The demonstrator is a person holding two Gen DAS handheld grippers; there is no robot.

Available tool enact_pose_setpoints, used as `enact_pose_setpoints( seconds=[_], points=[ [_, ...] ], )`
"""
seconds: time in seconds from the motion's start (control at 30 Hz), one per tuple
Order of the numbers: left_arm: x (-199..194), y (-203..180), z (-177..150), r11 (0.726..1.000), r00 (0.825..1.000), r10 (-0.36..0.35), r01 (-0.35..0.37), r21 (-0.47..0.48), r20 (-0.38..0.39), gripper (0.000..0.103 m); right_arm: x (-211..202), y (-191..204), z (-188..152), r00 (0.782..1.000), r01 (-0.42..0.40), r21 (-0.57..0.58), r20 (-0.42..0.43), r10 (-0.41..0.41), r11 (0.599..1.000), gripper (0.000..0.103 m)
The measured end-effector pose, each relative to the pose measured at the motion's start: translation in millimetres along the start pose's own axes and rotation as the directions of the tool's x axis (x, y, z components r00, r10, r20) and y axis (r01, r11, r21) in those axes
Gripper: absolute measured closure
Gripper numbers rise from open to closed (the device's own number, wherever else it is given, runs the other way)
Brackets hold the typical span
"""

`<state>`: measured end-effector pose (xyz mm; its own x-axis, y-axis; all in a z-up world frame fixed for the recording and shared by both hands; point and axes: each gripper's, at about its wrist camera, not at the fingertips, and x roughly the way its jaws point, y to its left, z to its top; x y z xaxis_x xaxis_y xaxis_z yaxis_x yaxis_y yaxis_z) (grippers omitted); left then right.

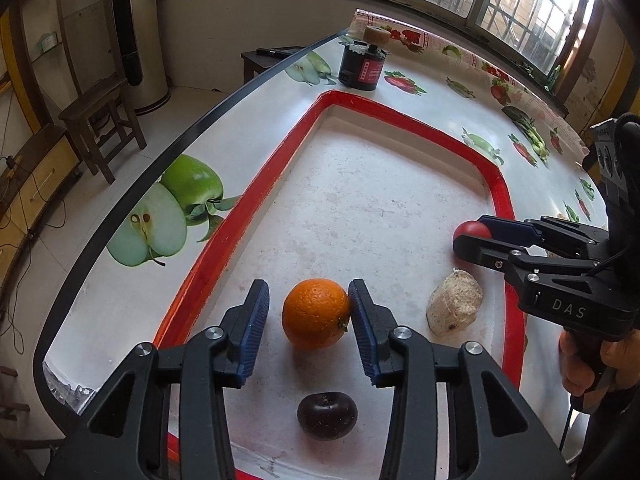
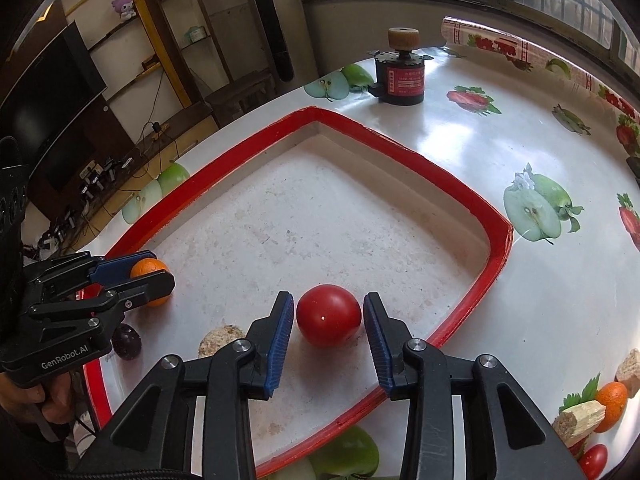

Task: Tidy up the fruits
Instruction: 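Carry tomato and orange into the red tray and open both tools, then grasp a beige cube with the right tool while the left tool grasps another orange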

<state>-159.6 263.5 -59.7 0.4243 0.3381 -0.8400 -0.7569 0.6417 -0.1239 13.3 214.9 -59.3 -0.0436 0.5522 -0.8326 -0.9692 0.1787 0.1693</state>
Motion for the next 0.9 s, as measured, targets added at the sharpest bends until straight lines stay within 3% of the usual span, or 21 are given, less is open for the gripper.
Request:
enact_pose_setpoints(
  seconds=[0.3,0.4,0.57,0.9],
  points=[
    [-20,-6,-6,1.000,0.999,0.019,-0.019,-0.003,0.032,0.059,-41,-7,-7,0.998,-0.014,0.030,0.065,0.012,0.999,0.049],
    [-30,-11,-8,1.000,0.998,0.018,-0.018,0.001,0.055,0.050,-62,-9,-15,0.995,-0.033,0.043,0.100,0.028,0.999,0.043],
    [-42,-19,-13,1.000,0.997,0.007,-0.007,0.007,0.074,0.050,-90,-10,-34,0.992,-0.046,0.043,0.123,0.041,0.998,0.041],
    [-60,-45,-19,0.999,0.995,-0.023,0.018,0.050,0.093,0.050,-136,-26,-80,0.987,0.008,0.075,0.161,-0.020,0.997,0.040]
  ],
)
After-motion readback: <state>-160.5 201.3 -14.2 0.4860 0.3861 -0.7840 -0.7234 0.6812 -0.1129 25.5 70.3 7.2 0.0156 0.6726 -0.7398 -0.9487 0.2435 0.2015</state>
